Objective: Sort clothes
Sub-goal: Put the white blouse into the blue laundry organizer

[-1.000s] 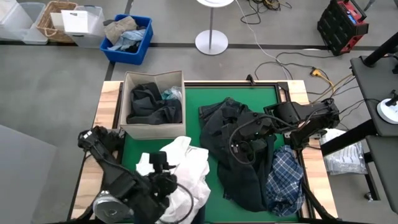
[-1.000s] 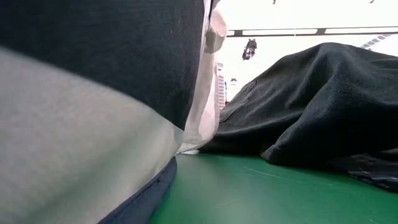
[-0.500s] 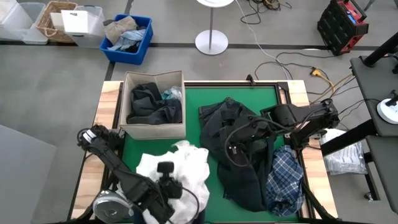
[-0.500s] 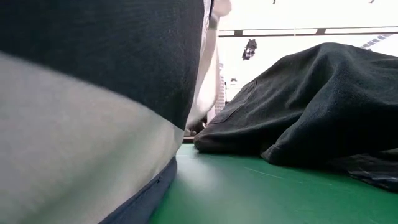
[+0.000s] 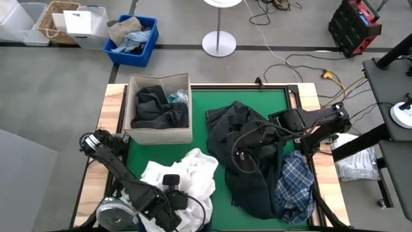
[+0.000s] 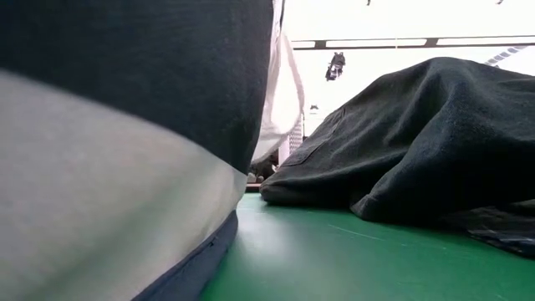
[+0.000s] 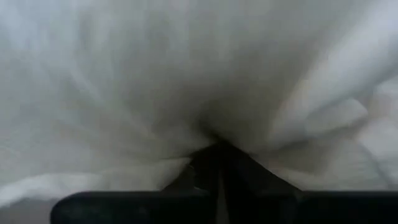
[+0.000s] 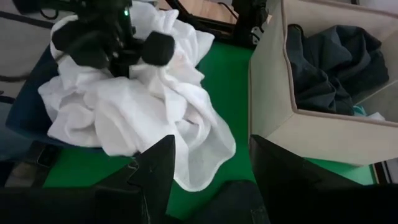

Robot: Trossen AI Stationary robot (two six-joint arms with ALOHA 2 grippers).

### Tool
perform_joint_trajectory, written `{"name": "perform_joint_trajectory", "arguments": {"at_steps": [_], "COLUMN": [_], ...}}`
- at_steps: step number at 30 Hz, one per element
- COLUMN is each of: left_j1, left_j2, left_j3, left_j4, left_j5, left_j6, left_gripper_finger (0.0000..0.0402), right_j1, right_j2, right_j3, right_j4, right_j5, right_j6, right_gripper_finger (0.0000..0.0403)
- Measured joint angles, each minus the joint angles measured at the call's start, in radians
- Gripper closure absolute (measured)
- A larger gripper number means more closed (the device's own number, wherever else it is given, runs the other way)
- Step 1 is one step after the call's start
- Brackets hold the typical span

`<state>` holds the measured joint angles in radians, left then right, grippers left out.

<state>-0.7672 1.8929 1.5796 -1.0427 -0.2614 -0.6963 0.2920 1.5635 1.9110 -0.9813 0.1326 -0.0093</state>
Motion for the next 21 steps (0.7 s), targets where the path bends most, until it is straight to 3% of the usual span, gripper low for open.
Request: {"name": "perform_joint_trajectory", "arguments": {"at_steps": [12, 21], "left_j1": [0.031, 0.057], "left_j2": [-0.006, -0.009], "left_j3": [-0.239, -0.315], "left_j4": [0.276, 0.364], "left_j5": [0.171, 0.191], "left_j6": [-0.055, -0.029], "left_gripper_finger": [0.0401, 0.0401], "right_j1": [0.000, 0.000], "right_j2": [0.000, 0.000], "right_j3": [0.000, 0.000], "right_j4": [0.024, 0.023], "right_j5": [0.000, 0.000], "right_j6": [-0.008, -0.011], "right_gripper_finger": [0.0205, 0.0206]}}
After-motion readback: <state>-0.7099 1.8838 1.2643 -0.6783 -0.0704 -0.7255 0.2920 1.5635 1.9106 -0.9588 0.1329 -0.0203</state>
